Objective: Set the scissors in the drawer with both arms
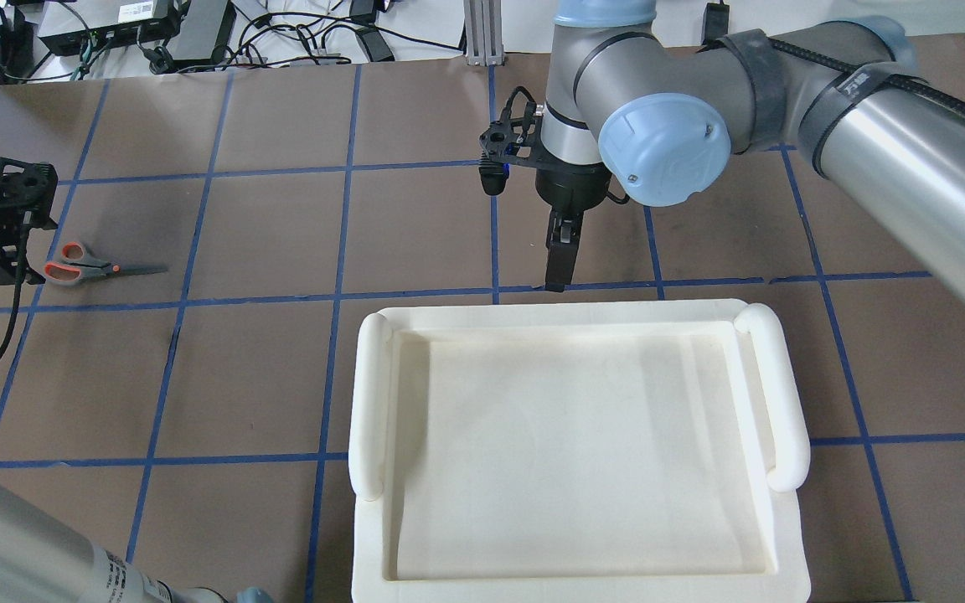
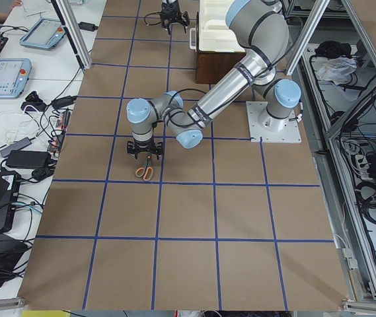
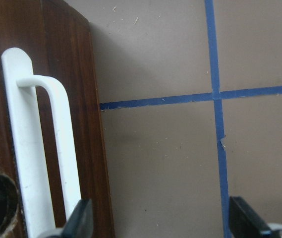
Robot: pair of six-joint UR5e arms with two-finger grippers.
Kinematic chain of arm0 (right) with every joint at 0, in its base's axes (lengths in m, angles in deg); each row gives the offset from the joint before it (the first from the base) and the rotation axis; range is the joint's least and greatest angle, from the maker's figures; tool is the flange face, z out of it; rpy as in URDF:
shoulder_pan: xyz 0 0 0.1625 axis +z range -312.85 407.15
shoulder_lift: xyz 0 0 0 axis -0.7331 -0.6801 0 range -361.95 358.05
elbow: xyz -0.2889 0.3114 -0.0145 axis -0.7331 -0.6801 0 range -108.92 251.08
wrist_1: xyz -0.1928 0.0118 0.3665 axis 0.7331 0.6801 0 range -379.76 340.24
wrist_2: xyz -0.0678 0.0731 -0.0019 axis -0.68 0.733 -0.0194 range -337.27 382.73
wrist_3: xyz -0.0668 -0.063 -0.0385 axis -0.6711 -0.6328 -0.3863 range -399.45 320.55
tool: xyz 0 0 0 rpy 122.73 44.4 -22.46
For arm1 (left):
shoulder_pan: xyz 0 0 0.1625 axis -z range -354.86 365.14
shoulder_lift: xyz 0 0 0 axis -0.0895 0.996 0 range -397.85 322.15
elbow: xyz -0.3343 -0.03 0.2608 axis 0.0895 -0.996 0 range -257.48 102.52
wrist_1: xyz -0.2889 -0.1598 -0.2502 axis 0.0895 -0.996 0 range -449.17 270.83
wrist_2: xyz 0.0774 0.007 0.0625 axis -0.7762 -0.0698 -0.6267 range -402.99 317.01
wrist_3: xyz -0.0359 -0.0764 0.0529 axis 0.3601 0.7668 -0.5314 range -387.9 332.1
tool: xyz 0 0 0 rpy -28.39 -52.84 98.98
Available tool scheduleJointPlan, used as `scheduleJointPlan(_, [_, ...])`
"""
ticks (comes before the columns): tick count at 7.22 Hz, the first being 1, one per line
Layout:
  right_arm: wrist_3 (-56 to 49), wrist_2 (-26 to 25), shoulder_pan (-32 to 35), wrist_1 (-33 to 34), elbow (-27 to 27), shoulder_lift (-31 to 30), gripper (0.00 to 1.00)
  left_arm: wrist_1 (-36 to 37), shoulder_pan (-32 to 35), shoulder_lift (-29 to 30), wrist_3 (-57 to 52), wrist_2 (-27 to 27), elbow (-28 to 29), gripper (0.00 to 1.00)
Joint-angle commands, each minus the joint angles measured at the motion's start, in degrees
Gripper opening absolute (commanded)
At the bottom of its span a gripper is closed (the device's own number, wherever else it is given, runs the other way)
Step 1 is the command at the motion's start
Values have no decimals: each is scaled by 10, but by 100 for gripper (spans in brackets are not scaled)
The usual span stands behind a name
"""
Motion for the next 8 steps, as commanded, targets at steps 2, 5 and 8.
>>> scheduleJointPlan(2, [-57,-1,10,0,1,13,96,1,0,28,-35,7,1,97])
scheduleJointPlan(5, [-50,-8,10,-9,1,10,96,1,0,32,-41,7,0,90])
scheduleJointPlan(8, [-43,-9,11,-43,1,5,97,1,-2,48,-30,8,1,83])
